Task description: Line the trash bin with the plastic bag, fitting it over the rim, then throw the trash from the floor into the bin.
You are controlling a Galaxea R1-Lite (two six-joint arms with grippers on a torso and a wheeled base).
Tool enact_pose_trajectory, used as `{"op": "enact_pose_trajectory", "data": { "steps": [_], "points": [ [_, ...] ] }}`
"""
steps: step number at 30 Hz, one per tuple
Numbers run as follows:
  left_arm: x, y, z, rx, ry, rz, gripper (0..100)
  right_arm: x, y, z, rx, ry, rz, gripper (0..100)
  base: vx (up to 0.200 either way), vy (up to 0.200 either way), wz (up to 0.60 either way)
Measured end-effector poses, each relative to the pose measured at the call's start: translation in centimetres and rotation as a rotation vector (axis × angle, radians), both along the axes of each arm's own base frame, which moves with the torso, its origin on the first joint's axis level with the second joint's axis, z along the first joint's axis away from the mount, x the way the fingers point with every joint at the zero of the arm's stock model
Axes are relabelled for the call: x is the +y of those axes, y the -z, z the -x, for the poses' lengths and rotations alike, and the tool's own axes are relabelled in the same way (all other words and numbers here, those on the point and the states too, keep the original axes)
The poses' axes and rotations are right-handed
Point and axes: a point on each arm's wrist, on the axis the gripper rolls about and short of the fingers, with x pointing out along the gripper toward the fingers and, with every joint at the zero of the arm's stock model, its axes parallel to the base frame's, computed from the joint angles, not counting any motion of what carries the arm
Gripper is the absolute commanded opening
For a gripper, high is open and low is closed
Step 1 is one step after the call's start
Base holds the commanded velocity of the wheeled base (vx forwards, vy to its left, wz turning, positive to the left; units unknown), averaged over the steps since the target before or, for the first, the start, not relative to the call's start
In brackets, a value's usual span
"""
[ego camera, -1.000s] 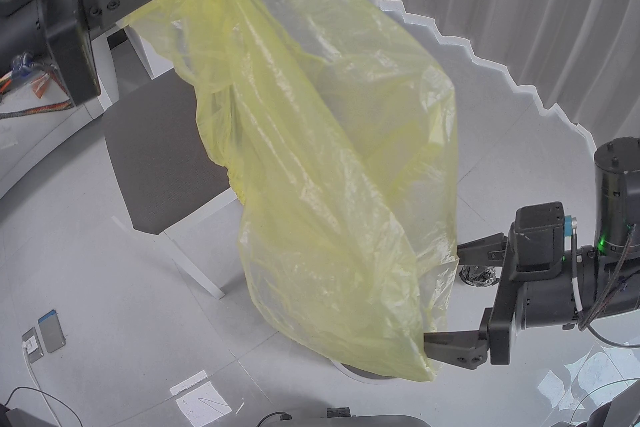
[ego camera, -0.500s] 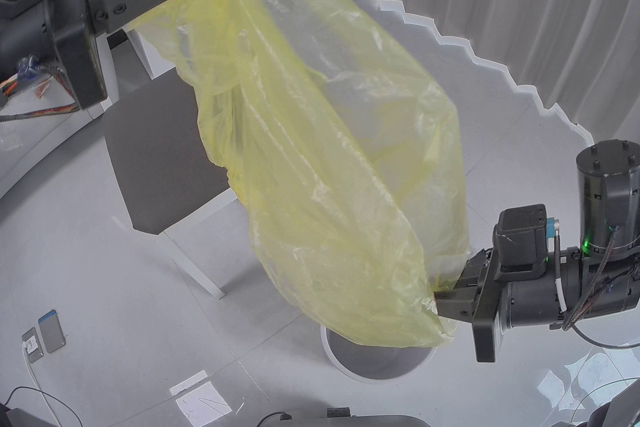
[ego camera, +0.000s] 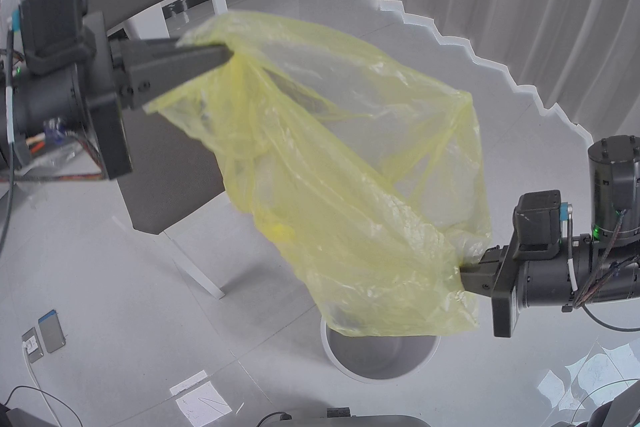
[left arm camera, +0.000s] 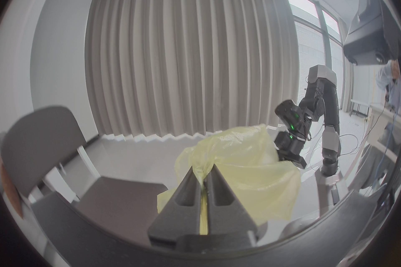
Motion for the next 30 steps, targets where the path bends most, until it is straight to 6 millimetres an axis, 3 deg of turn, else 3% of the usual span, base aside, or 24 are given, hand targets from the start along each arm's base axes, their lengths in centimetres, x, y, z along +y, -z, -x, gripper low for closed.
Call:
{"op": "enact_pose_trajectory", "data": {
  "steps": [7,15,21,30],
  "points": [
    [0.0,5.4,0.0,0.209,-0.025,-0.016,0,-2.5,0.4,-0.4,0.016,0.106,-0.002,0,0.000,0.000,0.00],
    [0.3,12.0,1.6,0.434,-0.074,0.037,0,-5.8,2.6,-0.2,0.077,0.239,0.037,0,0.000,0.000,0.00],
    [-0.8,14.5,2.9,0.514,-0.054,0.152,0,-7.3,4.4,0.1,0.130,0.302,0.069,0,0.000,0.000,0.00],
    [-4.1,17.8,2.6,0.592,-0.043,0.202,0,-7.8,6.2,-0.5,0.195,0.338,0.116,0,0.000,0.000,0.00]
  ]
}}
